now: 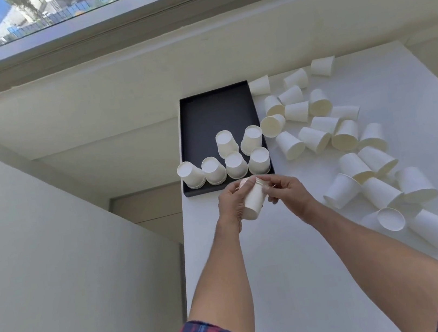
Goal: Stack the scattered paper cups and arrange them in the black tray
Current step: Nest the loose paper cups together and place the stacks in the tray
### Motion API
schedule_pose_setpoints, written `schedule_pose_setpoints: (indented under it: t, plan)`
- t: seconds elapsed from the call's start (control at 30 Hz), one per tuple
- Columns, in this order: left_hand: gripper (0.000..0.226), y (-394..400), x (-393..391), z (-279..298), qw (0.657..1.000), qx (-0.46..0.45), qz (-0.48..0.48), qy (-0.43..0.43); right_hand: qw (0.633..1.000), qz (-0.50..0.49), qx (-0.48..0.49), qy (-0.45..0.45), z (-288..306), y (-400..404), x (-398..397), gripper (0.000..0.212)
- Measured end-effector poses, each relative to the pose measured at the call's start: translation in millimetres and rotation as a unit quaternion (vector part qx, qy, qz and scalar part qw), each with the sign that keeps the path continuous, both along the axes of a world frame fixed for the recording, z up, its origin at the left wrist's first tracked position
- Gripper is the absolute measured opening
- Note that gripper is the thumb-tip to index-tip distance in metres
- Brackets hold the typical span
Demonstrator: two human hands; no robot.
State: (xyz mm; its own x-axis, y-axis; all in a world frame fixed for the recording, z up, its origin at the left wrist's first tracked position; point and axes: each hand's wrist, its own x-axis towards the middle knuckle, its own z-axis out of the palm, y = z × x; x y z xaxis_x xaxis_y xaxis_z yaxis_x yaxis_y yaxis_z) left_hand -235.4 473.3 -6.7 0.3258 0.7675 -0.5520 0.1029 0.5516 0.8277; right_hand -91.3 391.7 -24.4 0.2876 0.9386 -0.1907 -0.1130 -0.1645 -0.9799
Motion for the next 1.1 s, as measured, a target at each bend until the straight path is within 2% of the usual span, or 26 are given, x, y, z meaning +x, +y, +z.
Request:
schedule_pose_setpoints:
  t: [0.07, 0.17, 0.3, 0.43, 0.57, 0.7, 0.8, 0.97, 1.1]
  plan:
    - [0.049, 8.6, 6.1, 4.0, 0.999, 0.012, 0.030, -0.012, 0.998, -0.029, 0.008, -0.049, 3.9, 7.9, -9.0, 0.037]
    - [0.040, 24.3, 16.6, 8.8, 0.996, 0.048, 0.075, 0.017, 0.976, -0.095, 0.041, -0.193, 11.1, 22.7, -25.6, 0.037]
    - [0.044, 47.8, 24.8, 15.5, 0.983, 0.067, 0.160, 0.064, 0.933, -0.083, 0.091, -0.337, 18.0, 45.0, -44.9, 0.038]
    - [0.044, 77.5, 23.8, 20.4, 0.975, 0.079, 0.189, 0.085, 0.923, -0.096, 0.083, -0.363, 19.3, 71.1, -45.2, 0.049]
    - [0.034, 105.7, 16.9, 25.6, 0.967, 0.139, 0.173, 0.126, 0.918, -0.106, 0.088, -0.372, 23.2, 103.9, -42.4, 0.051]
    - [0.021, 131.8, 6.7, 30.3, 0.940, 0.226, 0.137, 0.217, 0.915, -0.084, 0.061, -0.391, 35.0, 146.1, -29.9, 0.052]
    - [0.023, 150.1, 2.0, 35.5, 0.926, 0.249, 0.082, 0.273, 0.884, -0.028, 0.043, -0.466, 42.4, 175.9, -22.7, 0.056]
    - [0.024, 173.0, -7.6, 35.6, 0.909, 0.257, -0.003, 0.328, 0.844, 0.039, 0.009, -0.535, 44.5, 218.1, -25.7, 0.055]
    - [0.017, 175.7, -7.2, 29.3, 0.863, 0.279, -0.087, 0.412, 0.788, 0.110, -0.019, -0.605, 34.7, 233.9, -39.8, 0.045]
